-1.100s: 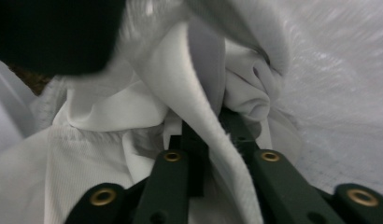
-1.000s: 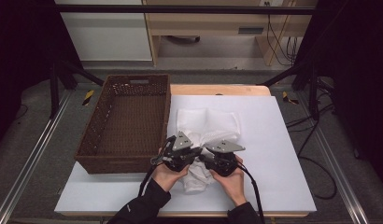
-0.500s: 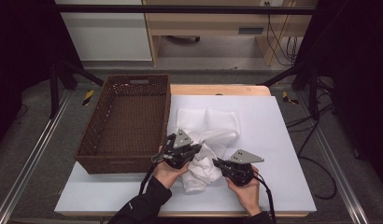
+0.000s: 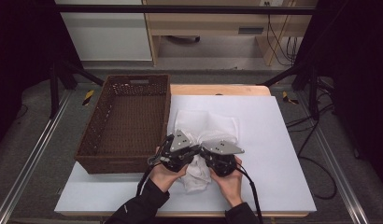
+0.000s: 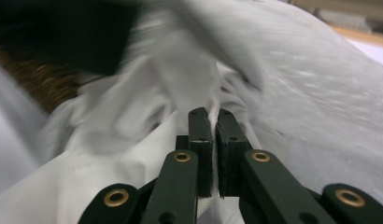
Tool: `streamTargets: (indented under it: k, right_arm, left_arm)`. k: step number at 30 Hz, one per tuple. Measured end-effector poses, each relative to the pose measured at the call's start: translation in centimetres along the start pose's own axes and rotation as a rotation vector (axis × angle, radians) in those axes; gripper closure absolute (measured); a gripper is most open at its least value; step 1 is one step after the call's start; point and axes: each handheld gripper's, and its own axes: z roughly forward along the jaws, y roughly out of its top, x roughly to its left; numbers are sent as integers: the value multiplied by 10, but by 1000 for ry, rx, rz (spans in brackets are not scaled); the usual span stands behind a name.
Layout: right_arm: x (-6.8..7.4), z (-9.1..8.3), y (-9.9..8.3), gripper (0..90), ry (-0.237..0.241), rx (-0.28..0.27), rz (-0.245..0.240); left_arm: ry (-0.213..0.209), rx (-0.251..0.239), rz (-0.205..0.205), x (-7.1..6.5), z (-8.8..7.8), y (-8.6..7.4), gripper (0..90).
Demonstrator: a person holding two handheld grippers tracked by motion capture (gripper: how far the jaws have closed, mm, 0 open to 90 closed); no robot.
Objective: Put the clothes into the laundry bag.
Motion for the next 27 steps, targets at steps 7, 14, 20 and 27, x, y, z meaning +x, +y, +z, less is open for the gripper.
streamTargets:
  k: [7,14,20,27]
  right_arm:
    - [-8,-8,0,716,48,-50,-14]
    - [-26,-52,-11,425,37,-64,13]
    - [-25,-14,-26,374,68,70,72]
    - [-26,-2,-28,794,142,118,128]
  left_arm:
    - [18,30,-27,11,13,-20,890]
    - [45,36,-22,14,20,-24,890]
    - [39,27,-16,15,21,-29,890]
    - [33,12,-15,13,17,-24,890]
